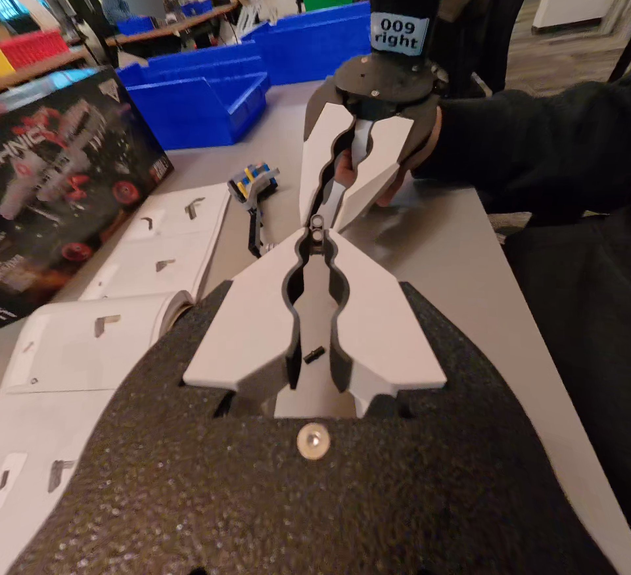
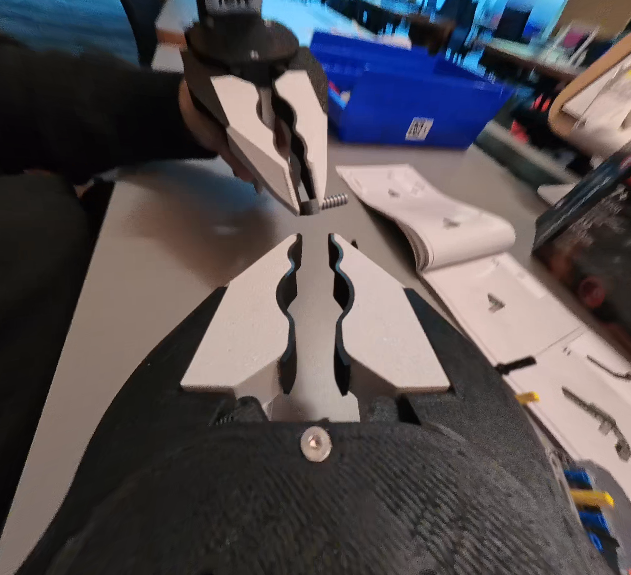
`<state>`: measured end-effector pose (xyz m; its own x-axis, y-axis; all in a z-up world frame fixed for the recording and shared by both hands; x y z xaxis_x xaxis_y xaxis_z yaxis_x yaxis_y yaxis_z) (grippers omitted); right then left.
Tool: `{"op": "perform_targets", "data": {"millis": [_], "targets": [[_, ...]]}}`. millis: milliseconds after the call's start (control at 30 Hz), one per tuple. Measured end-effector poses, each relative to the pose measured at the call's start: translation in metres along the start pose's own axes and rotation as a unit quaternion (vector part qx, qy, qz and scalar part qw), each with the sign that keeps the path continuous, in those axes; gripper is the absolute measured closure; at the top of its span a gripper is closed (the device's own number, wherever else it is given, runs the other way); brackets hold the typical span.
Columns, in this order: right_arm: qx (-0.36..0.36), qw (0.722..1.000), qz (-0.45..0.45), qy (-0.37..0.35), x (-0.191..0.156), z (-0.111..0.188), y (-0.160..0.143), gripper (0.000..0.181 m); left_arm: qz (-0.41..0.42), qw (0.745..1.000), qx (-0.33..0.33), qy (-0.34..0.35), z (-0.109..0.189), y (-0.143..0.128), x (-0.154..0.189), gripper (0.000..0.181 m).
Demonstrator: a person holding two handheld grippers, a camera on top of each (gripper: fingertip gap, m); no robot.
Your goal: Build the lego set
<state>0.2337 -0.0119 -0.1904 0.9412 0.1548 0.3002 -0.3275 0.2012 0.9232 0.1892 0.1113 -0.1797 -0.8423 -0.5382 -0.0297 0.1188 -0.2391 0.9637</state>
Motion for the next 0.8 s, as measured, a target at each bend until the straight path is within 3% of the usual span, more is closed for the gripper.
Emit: {"op": "perform_targets", "data": {"millis": [167, 333, 567, 800], "targets": [[0.081, 0.996, 0.044, 0.001, -0.010, -0.004, 0.014, 0.172, -0.008, 0.998, 0.059, 0.002, 0.009, 0.003, 0.007, 0.176], [0.139, 0.990, 0.026, -0.003, -0.011, -0.003, 0.023, 0.171, -0.008, 0.995, 0.097, -0.015, 0.016, -0.001, 0.010, 0.176], [0.153, 0.988, 0.027, 0.015, -0.014, -0.004, 0.025, 0.176, 0.007, 0.991, 0.128, -0.043, 0.018, 0.001, 0.013, 0.176], [0.166, 0.986, 0.017, -0.012, -0.008, -0.002, 0.025, 0.181, -0.023, 0.994, 0.104, 0.010, 0.017, 0.002, 0.011, 0.176]]}}
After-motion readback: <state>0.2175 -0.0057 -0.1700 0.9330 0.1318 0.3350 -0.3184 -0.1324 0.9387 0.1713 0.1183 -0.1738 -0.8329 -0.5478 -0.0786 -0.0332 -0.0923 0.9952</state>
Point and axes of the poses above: each gripper's, where its closed fingertips meet, z back along the fingers, y out of its top, x = y × z across the jaws, the point moved 7 cm from there along z, back along the fingers, and after that the axes turned 7 degrees about z, right-handed, at the moved point
